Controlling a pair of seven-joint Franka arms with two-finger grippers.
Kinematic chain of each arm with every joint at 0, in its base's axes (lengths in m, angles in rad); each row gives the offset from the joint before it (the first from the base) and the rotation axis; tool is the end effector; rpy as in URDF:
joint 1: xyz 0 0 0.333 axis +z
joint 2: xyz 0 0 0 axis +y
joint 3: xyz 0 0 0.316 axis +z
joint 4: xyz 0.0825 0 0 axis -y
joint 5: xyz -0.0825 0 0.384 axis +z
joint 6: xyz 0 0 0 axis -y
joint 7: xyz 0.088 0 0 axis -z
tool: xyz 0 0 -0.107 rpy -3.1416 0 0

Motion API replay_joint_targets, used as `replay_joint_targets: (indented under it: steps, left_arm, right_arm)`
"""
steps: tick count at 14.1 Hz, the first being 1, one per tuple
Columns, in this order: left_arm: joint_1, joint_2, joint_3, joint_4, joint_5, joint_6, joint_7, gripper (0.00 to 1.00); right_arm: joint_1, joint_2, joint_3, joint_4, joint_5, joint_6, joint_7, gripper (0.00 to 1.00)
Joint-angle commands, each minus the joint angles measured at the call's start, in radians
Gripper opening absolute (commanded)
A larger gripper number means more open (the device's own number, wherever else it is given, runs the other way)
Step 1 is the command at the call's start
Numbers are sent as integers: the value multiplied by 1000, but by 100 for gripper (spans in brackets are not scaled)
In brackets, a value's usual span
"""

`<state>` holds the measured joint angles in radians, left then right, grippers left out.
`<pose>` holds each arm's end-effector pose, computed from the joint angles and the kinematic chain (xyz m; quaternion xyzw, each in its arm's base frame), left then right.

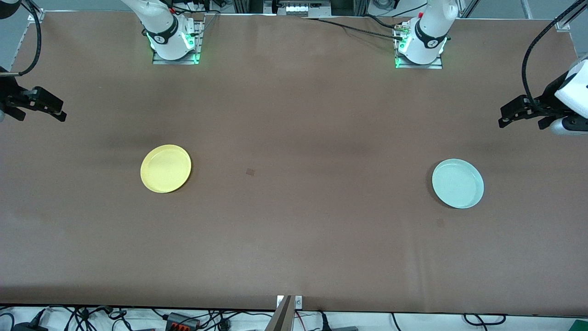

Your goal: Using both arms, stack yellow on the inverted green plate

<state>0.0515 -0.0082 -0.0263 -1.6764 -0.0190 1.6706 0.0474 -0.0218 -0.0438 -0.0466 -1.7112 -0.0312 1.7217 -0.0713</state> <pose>0.5582 0.0122 0.5877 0.9999 -0.0102 0.0015 0.0093 0.5509 -0.0411 0.5953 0.9995 0.0034 0.0260 0.0163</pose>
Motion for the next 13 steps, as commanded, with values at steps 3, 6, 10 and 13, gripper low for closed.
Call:
replay_joint_targets:
  steps: [3,6,10,13]
  left_arm:
    - [4,4,-1,23,1,-22,20,100]
    - [4,4,-1,23,1,-23,14,100]
    - [4,8,2,27,-1,-25,8,100]
    - [4,26,0,30,-1,-69,9,100]
  right_arm:
    - [-10,2,5,7,-3,-1,10,100]
    - [-9,2,5,7,-3,1,8,100]
    - [-21,2,4,7,-3,-1,8,100]
    - [-29,12,4,7,-3,-4,10,100]
